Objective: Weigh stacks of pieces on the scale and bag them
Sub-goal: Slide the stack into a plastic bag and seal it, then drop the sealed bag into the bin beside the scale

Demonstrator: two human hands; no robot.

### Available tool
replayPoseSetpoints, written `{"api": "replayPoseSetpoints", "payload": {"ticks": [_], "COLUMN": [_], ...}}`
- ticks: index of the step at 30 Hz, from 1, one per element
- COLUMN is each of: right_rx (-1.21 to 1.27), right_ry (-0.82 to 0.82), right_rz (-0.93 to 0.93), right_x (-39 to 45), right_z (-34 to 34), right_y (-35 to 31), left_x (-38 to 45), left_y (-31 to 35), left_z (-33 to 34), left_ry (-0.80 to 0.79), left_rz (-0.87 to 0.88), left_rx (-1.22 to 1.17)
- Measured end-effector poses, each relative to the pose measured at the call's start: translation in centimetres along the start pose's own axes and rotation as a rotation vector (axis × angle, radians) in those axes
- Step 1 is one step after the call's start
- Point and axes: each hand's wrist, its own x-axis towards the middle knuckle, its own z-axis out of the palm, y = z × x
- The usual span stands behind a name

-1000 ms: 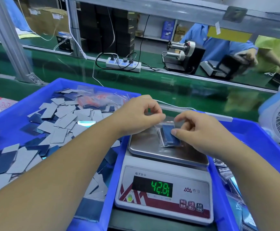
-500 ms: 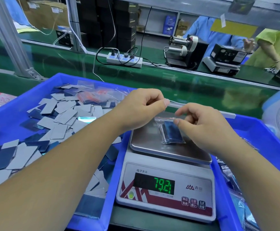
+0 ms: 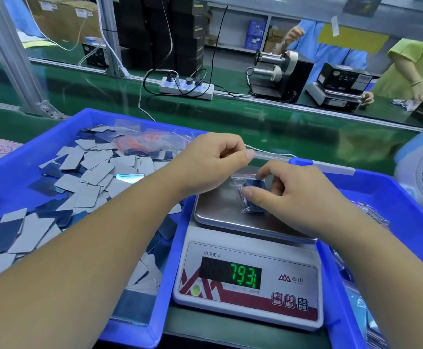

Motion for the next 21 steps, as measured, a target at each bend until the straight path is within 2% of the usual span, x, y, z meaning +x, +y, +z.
{"api": "replayPoseSetpoints", "payload": {"ticks": [5,11,14,17,18,21], "right_rx": [-0.237,-0.339,-0.256,-0.191,-0.203,-0.254], "right_ry": [-0.003,-0.004,0.099,0.189,0.153,-0.100], "right_rz": [-0.029,-0.016,0.108,0.346,0.424,0.539], "right_x": [-0.4,-0.4,-0.3,-0.6,-1.0,-1.9], "right_z": [0.7,-1.4,-4.6,-6.9,-7.1,-5.8], "right_y": [-1.3,-1.1,1.6,5.2,6.2,8.3], "left_x": [-0.1,-0.4,-0.6,-0.6,-0.6,-0.6], "left_y": [0.1,0.9,1.4,1.5,1.6,1.5], "left_z": [0.1,0.7,1.1,1.2,1.3,1.4], "left_ry": [0.007,-0.026,-0.027,-0.028,-0.030,-0.033], "left_rz": [-0.003,0.042,0.060,0.071,0.075,0.068], "left_rx": [-0.007,0.059,0.062,0.039,0.034,0.030]}}
